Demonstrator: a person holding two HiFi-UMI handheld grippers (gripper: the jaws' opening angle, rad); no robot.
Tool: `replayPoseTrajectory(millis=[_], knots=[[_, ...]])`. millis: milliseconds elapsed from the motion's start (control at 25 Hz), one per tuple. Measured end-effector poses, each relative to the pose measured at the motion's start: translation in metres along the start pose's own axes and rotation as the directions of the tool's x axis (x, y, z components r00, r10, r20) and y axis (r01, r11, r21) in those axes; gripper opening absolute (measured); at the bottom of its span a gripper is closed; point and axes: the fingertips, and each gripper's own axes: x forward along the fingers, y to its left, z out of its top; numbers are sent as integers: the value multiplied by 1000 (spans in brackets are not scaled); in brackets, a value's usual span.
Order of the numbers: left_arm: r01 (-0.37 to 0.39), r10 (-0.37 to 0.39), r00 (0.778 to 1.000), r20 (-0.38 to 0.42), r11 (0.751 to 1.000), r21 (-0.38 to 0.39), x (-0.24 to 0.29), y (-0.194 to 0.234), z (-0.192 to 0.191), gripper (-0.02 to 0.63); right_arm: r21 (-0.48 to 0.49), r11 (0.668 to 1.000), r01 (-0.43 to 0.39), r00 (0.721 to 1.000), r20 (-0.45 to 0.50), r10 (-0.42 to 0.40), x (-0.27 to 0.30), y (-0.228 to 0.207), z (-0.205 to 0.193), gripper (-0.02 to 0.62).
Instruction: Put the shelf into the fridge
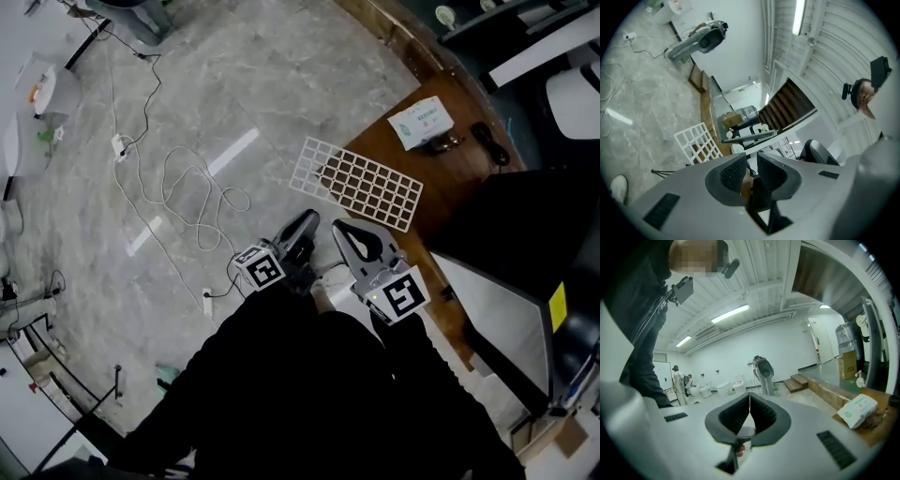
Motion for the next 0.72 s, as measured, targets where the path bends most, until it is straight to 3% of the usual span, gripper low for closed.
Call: replayPoseTrajectory(millis=[160, 360, 480, 720], knots=[[-37, 45, 997, 57, 990, -136, 2, 50, -4, 75, 38, 999, 17, 1000, -6, -17, 20, -21, -22, 8], [-72, 114, 985, 131, 954, -290, -1, 106, -11, 130, 97, 994, 48, 999, -25, -46, 27, -38, -49, 8], [-92, 151, 975, 164, 942, -322, 4, 129, -11, 156, 128, 990, 66, 997, -54, -60, 23, -45, -66, 8], [-78, 156, 967, 202, 934, -348, 30, 158, -1, 184, 172, 979, 107, 992, -84, -94, 19, -61, -90, 8]])
